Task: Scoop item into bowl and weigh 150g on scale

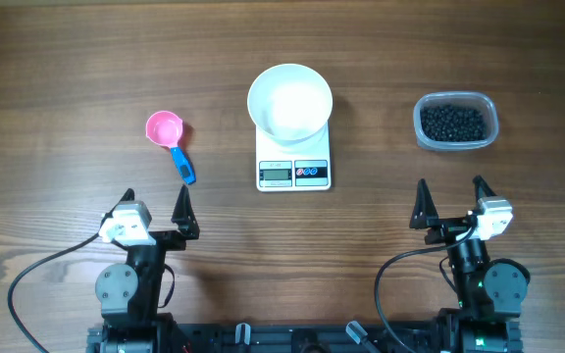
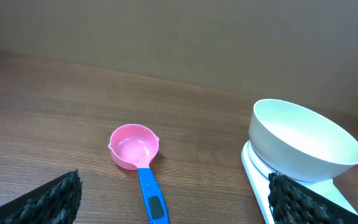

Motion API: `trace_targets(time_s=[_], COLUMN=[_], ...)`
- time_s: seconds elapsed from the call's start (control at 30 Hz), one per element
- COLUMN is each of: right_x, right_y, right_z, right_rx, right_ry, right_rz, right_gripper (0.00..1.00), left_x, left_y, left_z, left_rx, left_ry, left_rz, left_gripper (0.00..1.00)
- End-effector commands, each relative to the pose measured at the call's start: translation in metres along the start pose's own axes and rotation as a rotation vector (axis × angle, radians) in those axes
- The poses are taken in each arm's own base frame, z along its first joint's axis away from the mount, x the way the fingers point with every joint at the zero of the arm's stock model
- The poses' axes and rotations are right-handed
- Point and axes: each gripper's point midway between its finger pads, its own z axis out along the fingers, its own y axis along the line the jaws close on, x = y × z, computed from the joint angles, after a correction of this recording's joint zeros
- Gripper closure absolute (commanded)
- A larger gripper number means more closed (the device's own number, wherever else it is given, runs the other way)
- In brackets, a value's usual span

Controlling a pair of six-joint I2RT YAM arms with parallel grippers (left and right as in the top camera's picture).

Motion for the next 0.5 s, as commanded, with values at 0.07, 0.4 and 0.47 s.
trace_targets(time_s=[0.07,0.4,0.47], right_x=[-0.002,-0.002,-0.002], right_y=[-0.002,-0.002,-0.002], right_z=[0.000,0.000,0.000], right_rx=[0.012,0.012,0.012], right_ry=[-0.009,-0.009,-0.009], right_rz=[0.010,0.009,0.009], right_gripper=[0.00,0.00,0.00], left_x=[0.004,-0.018,-0.024], left_y=[-0.013,-0.024,-0.025], left_z=[0.000,0.002,0.007], left_rx=[0.081,0.101,0.085], left_ry=[0.011,0.091,0.152], left_rz=[-0.021,-0.153,-0.162], left_gripper=[0.00,0.00,0.00])
